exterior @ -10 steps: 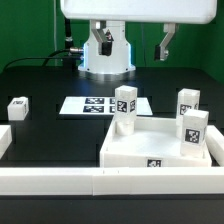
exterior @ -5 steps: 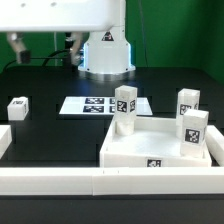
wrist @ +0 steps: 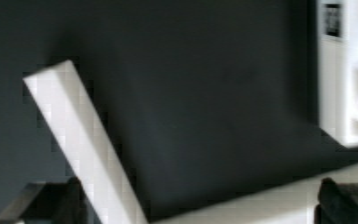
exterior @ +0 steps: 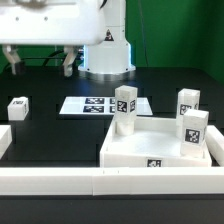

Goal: Assemble square table

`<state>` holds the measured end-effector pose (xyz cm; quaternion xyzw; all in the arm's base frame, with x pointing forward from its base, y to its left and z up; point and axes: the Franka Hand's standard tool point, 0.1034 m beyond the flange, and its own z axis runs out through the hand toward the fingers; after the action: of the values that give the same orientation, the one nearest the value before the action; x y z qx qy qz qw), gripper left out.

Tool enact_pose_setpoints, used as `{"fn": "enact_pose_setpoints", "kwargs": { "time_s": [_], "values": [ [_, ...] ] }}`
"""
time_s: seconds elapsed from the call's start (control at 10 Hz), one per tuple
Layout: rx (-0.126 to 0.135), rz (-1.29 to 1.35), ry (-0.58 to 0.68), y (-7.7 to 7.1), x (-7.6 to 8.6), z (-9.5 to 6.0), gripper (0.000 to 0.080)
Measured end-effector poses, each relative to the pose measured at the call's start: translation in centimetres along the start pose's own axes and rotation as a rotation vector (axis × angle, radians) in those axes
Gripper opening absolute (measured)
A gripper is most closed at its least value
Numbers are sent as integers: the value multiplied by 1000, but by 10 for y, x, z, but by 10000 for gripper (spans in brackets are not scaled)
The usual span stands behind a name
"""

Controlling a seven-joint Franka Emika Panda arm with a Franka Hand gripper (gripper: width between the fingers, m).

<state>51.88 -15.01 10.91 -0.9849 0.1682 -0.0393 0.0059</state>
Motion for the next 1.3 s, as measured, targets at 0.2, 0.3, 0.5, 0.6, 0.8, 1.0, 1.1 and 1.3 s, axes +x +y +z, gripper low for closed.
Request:
{"fn": "enact_pose_setpoints", "kwargs": {
  "time_s": [0.2,0.3,0.5,0.6,0.8,1.0,1.1,1.3],
  "values": [
    [-29,31,-14,22,-37,29,649],
    [-27,27,-15,20,-35,28,649],
    [-21,28,-35,19,-37,29,649],
    [-19,28,-41,19,-38,29,649],
    [-4,37,-112,25,-50,35,649],
    [2,-94,-237,41,-65,41,649],
    [18,-143,-328,55,-65,43,649],
    [33,-119,-434,63,-61,45,649]
  ]
}}
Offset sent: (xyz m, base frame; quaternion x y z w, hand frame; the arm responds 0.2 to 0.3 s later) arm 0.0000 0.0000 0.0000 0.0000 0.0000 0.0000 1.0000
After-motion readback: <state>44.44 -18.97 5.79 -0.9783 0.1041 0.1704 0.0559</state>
